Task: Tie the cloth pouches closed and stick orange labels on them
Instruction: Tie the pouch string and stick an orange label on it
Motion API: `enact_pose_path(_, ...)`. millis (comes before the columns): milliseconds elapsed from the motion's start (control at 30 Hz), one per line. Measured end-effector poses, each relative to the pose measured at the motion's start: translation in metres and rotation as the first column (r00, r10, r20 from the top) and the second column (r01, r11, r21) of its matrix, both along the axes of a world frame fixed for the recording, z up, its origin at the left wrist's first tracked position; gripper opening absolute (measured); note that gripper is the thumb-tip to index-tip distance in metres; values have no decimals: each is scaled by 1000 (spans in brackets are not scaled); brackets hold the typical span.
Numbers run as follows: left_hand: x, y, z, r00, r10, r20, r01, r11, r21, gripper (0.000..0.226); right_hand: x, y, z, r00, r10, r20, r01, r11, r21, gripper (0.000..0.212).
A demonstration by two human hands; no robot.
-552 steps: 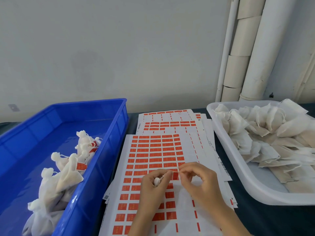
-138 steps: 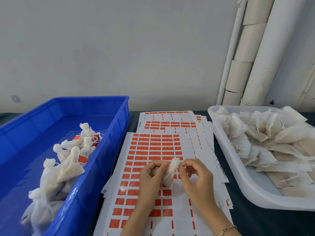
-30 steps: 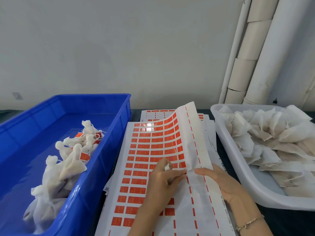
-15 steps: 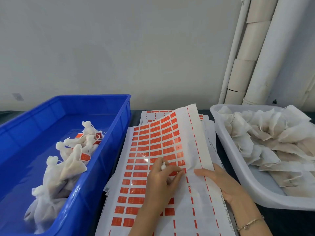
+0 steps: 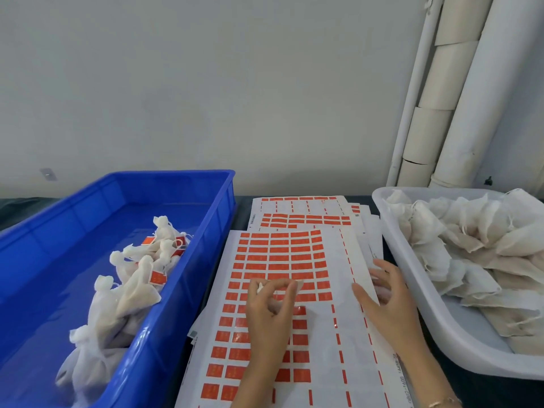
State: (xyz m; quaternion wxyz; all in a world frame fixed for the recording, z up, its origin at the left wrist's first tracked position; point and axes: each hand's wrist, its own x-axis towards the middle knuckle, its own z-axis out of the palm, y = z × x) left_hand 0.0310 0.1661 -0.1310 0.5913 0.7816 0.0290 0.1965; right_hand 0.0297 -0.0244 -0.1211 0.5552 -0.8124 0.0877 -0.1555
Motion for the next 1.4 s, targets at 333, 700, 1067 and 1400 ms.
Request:
enact_pose_path(333,-1,-6,2,966,-254,58,253,967,17,14,-7,34,1,940,304,153,-267,938,-220,22)
enact_pose_path(700,-6,-2,6,900,-432,-66,415,892,-178,52,-1,28,5,941,319,113,-335,926,174,20)
enact_pose_path(1067,-5,-3,3,893,-449,-33,436,881,-186,42,-12,37,6,799,598,-70,-574,792,209,34)
enact_pose_path(1400,-5,-6,0,925,-379,32,380,925,-1,20,-7,28,12,876,482,-19,-389,728,565,48)
